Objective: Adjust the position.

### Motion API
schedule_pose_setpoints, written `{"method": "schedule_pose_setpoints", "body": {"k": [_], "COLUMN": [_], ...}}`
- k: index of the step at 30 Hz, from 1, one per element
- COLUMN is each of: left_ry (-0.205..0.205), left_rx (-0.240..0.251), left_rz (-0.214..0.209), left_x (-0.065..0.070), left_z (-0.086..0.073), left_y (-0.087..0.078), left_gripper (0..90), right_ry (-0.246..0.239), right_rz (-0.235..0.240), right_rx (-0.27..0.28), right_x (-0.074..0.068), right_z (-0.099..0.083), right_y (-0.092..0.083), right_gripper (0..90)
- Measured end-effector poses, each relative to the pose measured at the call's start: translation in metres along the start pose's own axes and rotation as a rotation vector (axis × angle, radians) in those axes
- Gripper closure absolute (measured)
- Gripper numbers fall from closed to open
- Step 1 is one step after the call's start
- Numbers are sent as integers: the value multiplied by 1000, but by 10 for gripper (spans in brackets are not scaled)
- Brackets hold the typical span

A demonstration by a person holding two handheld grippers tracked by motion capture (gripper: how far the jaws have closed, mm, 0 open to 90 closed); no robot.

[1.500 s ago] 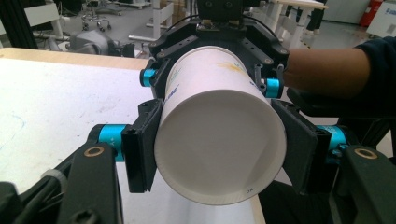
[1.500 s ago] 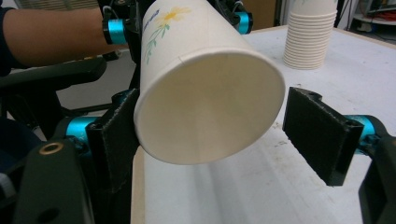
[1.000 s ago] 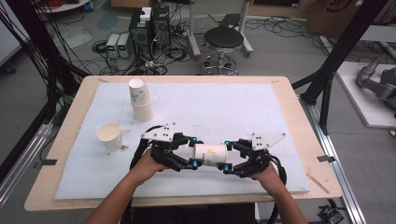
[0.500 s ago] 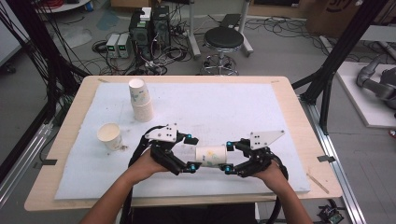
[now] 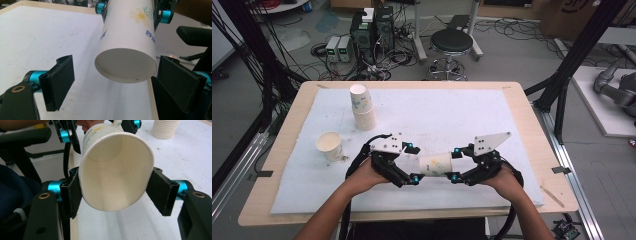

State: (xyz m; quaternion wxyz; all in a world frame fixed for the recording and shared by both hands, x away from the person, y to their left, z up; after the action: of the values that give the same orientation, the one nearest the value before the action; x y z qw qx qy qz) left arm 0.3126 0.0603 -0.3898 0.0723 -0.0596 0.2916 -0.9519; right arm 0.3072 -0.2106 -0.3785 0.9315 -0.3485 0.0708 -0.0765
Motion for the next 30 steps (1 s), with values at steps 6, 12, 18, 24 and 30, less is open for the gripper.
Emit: {"method": "schedule_pose_setpoints", "body": {"k": [6,12,18,24,30], "left_ry": [24,28,44,79,95], "left_rx": [-70,-127,-166,-228,-258], "left_rz": [22,38,42,47,46], "left_x": [0,-2,-1,1,1], "left_z": [1,2,5,10,12], "left_y": [3,8,11,17,22], "left_gripper": [148,148,151,157,180], "right_ry": [-14,-23,-39,-70,-106], "right_rz": [-16,-27,-35,-65,-99], "right_rx": [-81,-155,-213,-269,-345], "right_x": [1,3,3,3,3], "right_z": [4,10,17,24,31], "right_y": [8,15,17,18,21], "right_gripper": [340,341,341,340,340]}}
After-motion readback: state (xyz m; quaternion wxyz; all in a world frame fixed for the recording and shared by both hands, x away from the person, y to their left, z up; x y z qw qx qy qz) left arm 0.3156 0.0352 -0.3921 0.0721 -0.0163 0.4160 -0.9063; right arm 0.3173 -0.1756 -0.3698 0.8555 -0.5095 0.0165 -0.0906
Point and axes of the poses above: each handheld gripper's, and its own axes: y roughly forward along the jaws, z roughly out of its top, x roughly to its right, the point moved 2 cm from there along y, roughly forward along the jaws, and after that the axes turned 10 degrees about -x, right-handed, at the moved point
